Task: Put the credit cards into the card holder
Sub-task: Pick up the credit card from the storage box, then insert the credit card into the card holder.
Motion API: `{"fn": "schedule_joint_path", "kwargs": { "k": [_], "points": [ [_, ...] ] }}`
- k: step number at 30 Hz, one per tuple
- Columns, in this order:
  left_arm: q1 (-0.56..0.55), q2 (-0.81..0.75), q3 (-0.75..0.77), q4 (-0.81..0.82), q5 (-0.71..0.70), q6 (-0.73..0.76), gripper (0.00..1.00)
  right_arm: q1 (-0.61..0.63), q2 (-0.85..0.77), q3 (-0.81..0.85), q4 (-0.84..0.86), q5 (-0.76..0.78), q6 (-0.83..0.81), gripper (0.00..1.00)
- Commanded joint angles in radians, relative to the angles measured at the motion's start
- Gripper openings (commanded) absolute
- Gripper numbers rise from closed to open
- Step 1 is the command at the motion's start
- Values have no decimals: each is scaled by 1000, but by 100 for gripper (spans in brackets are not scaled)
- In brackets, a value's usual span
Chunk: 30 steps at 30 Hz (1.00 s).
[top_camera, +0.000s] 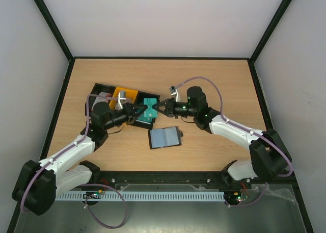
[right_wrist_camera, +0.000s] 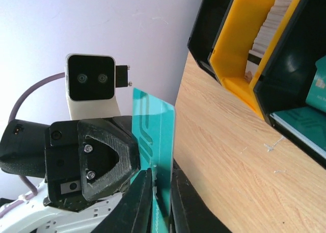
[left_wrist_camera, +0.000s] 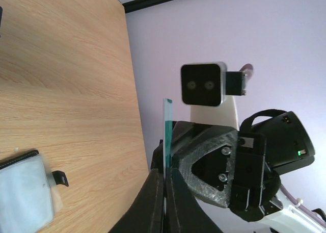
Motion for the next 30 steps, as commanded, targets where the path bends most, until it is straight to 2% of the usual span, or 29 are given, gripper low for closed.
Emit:
{"fn": "schedule_joint_path", "kwargs": {
  "k": [1,3,4,6,8,11,13,15,18,25,30],
  "points": [
    [-11,-11,-27,32,-27,-30,3,15,-35,-46,199,-56,95,11],
    [-16,-8,-32,44,-27,-37,2,16,-34,-65,255,-62,129,10],
    [-20,-6,-32,44,-27,-37,2,16,-35,-70,264,-61,136,6],
    [-28,0,-33,34,-31,-33,6,15,-37,-70,237,-43,122,2],
    [-36,-3,-29,-18,-51,-4,18,13,-41,-56,141,-17,56,2],
    [-63,-19,10,-241,-146,109,39,-2,-51,-40,-85,40,-100,2],
    [-90,-10,49,-420,-240,198,44,-22,-64,-49,-211,69,-205,2],
    [-121,24,68,-546,-325,255,45,-43,-68,-66,-323,84,-305,2],
    [-170,78,59,-610,-378,292,46,-74,-45,-91,-469,88,-438,2],
    [-279,242,69,-560,-452,338,43,-80,32,-158,-446,56,-495,2],
    [-288,386,139,-573,-549,389,32,-80,103,-161,-426,63,-500,2]
  ]
}}
